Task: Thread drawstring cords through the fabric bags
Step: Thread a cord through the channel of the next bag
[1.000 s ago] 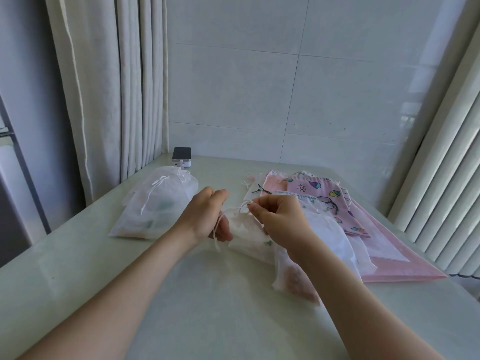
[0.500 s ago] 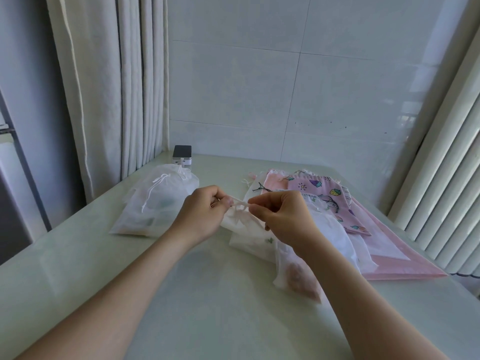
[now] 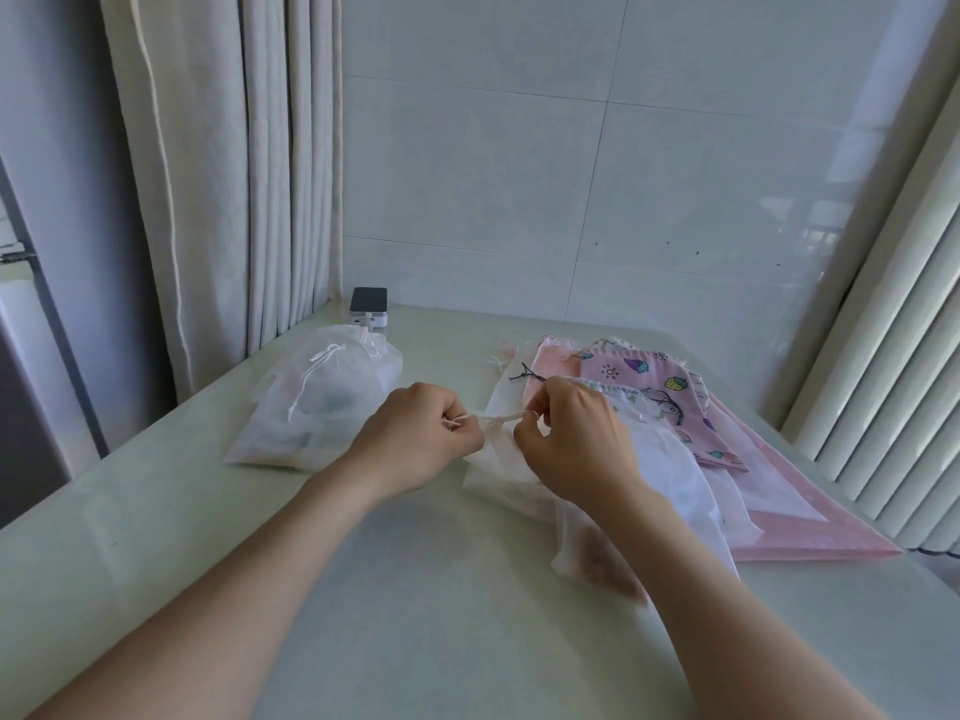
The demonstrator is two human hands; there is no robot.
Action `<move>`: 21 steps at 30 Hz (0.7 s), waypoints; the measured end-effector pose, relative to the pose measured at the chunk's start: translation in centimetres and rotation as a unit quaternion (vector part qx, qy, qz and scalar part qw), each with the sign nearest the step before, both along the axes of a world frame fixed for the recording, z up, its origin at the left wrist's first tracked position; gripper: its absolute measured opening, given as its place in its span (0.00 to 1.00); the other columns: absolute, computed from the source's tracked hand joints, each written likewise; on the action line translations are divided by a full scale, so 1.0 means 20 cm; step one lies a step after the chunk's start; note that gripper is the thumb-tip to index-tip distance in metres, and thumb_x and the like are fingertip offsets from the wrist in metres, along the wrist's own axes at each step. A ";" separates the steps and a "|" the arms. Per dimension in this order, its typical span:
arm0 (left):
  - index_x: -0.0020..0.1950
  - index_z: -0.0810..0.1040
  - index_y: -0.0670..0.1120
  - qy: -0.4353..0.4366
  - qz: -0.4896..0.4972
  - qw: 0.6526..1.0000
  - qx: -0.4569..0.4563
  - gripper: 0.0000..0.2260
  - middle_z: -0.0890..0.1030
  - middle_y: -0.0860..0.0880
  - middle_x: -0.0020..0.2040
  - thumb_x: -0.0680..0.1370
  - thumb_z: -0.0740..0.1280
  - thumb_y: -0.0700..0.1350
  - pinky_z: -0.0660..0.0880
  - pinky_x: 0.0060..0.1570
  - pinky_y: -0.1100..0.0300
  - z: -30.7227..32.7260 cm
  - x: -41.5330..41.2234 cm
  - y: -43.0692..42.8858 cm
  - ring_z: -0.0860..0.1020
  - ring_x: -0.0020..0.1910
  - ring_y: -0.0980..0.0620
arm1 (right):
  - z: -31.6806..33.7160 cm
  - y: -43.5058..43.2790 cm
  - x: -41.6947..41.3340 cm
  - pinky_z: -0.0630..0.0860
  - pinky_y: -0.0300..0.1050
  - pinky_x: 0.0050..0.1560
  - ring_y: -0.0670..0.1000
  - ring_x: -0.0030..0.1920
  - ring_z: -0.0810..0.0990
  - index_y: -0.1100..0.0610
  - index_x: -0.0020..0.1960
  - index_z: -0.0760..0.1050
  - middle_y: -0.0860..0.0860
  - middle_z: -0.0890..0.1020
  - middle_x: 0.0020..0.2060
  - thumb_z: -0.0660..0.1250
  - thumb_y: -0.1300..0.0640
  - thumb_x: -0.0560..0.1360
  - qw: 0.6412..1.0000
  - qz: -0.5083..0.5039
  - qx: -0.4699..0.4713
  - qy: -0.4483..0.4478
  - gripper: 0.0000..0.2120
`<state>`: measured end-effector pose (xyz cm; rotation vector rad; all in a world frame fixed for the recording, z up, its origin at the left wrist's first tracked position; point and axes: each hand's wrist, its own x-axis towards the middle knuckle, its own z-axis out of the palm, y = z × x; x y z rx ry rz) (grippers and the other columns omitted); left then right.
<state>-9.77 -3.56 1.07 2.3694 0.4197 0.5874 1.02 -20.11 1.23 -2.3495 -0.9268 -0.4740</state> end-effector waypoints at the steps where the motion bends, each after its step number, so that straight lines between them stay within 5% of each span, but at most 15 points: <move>1: 0.37 0.76 0.41 -0.001 -0.004 1.000 -0.002 0.17 0.70 0.53 0.30 0.68 0.64 0.56 0.66 0.35 0.56 0.01 0.00 0.00 0.65 0.33 0.51 | 0.00 0.00 -0.01 0.75 0.51 0.42 0.55 0.44 0.78 0.52 0.46 0.73 0.48 0.79 0.45 0.65 0.52 0.77 1.000 -0.007 -0.009 -0.014 0.04; 10: 0.33 0.70 0.36 -0.042 -0.088 0.994 -0.051 0.15 0.62 0.52 0.28 0.75 0.70 0.41 0.59 0.31 0.60 0.06 -0.05 -0.04 0.59 0.30 0.52 | 0.02 0.01 0.00 0.70 0.49 0.38 0.57 0.44 0.78 0.53 0.48 0.73 0.49 0.79 0.46 0.63 0.52 0.78 0.999 -0.044 -0.010 -0.028 0.05; 18: 0.32 0.66 0.37 -0.083 -0.111 0.988 -0.070 0.19 0.60 0.52 0.29 0.77 0.71 0.41 0.56 0.31 0.59 0.03 -0.04 -0.04 0.57 0.31 0.51 | 0.02 0.02 0.01 0.73 0.51 0.32 0.60 0.36 0.77 0.56 0.50 0.69 0.51 0.78 0.45 0.61 0.56 0.80 0.991 -0.059 0.003 -0.119 0.03; 21: 0.34 0.74 0.42 -0.116 -0.067 0.990 -0.053 0.14 0.68 0.56 0.27 0.77 0.71 0.42 0.63 0.31 0.61 0.00 -0.01 -0.02 0.64 0.29 0.54 | 0.00 0.00 0.01 0.73 0.51 0.28 0.63 0.31 0.75 0.54 0.53 0.65 0.52 0.77 0.43 0.61 0.64 0.79 0.983 -0.053 -0.016 -0.175 0.09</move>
